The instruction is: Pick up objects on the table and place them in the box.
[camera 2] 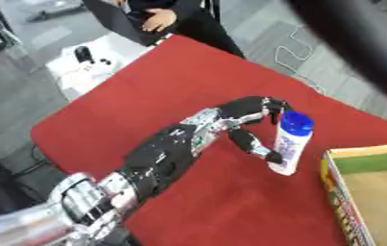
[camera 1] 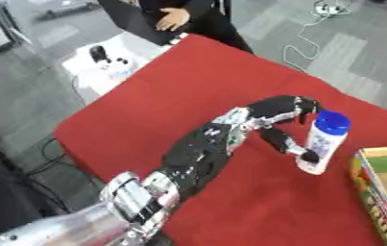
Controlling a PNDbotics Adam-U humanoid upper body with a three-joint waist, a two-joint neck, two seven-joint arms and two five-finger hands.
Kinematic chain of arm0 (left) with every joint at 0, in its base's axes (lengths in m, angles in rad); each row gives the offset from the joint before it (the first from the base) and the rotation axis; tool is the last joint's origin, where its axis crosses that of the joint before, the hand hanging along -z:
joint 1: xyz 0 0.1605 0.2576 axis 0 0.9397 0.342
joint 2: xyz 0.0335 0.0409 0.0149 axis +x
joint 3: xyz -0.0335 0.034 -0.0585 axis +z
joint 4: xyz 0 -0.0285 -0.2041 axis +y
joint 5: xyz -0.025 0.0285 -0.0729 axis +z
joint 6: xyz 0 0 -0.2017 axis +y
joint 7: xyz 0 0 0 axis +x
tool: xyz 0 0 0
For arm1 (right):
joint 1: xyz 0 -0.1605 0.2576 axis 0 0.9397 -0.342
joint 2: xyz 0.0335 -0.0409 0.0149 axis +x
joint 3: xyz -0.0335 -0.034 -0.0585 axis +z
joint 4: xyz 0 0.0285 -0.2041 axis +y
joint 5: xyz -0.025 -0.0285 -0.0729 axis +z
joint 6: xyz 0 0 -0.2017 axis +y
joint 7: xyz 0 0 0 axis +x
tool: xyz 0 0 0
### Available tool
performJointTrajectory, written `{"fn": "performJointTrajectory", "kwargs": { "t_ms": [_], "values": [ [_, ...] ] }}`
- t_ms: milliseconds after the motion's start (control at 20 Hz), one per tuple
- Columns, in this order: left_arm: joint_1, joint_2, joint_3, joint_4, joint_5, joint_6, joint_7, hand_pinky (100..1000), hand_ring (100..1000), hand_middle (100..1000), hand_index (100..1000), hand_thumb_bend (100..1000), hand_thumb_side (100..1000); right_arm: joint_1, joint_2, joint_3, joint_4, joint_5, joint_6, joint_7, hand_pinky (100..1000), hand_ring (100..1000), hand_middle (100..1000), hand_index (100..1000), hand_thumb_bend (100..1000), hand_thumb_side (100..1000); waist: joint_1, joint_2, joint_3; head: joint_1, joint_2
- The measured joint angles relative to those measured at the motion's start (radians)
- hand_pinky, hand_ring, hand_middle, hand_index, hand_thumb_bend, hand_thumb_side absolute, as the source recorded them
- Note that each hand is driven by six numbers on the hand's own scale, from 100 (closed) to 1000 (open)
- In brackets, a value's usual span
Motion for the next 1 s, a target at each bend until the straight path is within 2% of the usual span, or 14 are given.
{"fn": "performJointTrajectory", "kwargs": {
  "t_ms": [700, 800, 1000],
  "values": [
    [0.0, -0.016, 0.009, 0.023, -0.035, -0.004, 0.004, 730, 563, 757, 881, 680, 957, -0.033, -0.025, -0.001, 0.0, -0.058, 0.03, 0.047, 100, 286, 337, 405, 115, 942, 0.013, 0.003, -0.03, 0.022, 0.019],
    [0.0, -0.017, 0.009, 0.023, -0.041, -0.005, 0.006, 725, 545, 751, 877, 667, 945, -0.035, -0.026, -0.001, 0.0, -0.065, 0.032, 0.054, 100, 286, 337, 405, 115, 942, 0.014, 0.003, -0.032, 0.028, 0.019],
    [0.0, -0.017, 0.01, 0.026, -0.053, -0.001, 0.014, 641, 425, 664, 839, 635, 906, -0.039, -0.026, -0.001, 0.0, -0.08, 0.033, 0.065, 100, 286, 337, 406, 114, 941, 0.017, 0.003, -0.039, 0.038, 0.019]
  ]
}}
